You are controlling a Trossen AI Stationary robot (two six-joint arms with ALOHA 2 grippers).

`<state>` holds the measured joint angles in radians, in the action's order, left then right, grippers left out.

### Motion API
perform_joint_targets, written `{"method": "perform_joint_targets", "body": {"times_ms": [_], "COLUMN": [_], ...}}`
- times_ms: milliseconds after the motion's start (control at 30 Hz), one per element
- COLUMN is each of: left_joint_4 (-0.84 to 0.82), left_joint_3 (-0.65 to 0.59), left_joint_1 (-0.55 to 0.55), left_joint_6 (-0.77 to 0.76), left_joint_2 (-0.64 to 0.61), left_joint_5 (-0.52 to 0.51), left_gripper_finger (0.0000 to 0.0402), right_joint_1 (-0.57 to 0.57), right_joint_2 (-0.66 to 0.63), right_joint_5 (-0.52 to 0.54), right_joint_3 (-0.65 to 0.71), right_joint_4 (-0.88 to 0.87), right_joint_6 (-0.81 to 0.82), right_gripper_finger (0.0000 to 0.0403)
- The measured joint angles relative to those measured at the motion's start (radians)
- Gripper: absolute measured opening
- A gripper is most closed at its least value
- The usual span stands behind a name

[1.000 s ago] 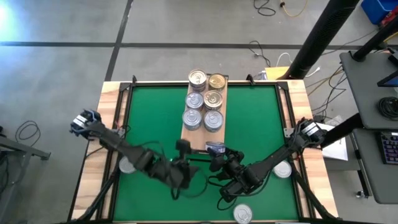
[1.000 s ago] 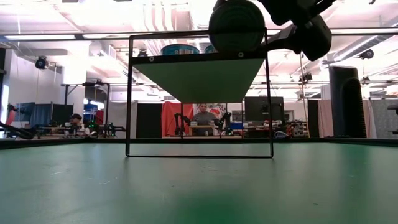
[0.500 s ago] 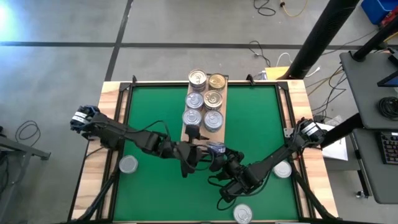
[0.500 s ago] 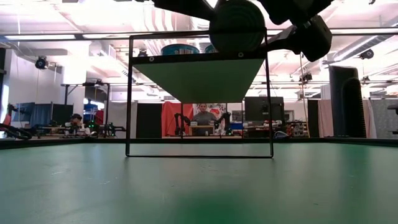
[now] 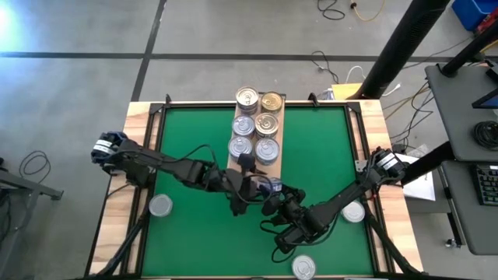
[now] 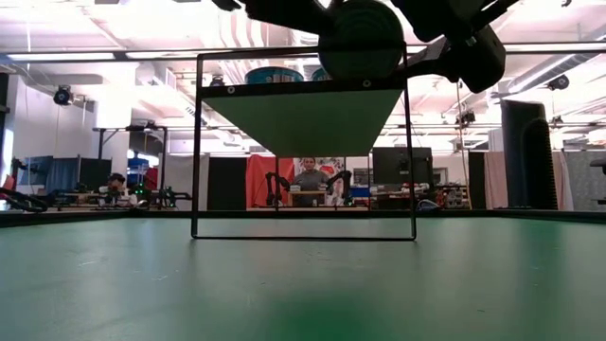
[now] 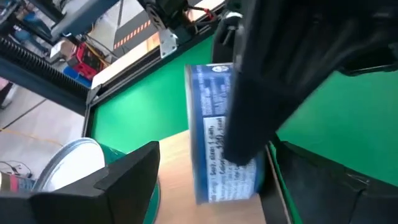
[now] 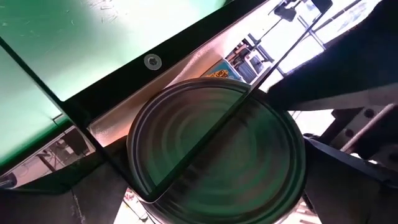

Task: Stack canned seafood by type on shelf
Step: Put the blue tuna can on the shelf

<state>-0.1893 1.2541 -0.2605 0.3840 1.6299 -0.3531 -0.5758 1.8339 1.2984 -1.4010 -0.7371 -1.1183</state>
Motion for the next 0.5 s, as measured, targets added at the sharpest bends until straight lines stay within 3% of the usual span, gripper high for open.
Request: {"method": "perform_joint_targets", "body": {"times_ms": [167, 500], "left_joint_4": [0.037, 0.025], "left_joint_3": [0.009, 0.01], "left_joint_1": [0.011, 0.015], "left_joint_6": [-0.011, -0.019], "left_joint_2": [0.016, 0.041], "left_joint_5": [-0.001, -0.001], "left_gripper_finger": [0.0275, 0.0168], "right_joint_1": [0.0, -0.002], "right_joint_2": [0.0, 0.0], "right_joint_5": [0.002, 0.009], "right_joint_3": [0.0, 0.0], "right_joint_4": [0.015, 0.017], "right_joint_6": [-0.001, 0.0], "right_gripper_finger": [0.04, 0.04]}}
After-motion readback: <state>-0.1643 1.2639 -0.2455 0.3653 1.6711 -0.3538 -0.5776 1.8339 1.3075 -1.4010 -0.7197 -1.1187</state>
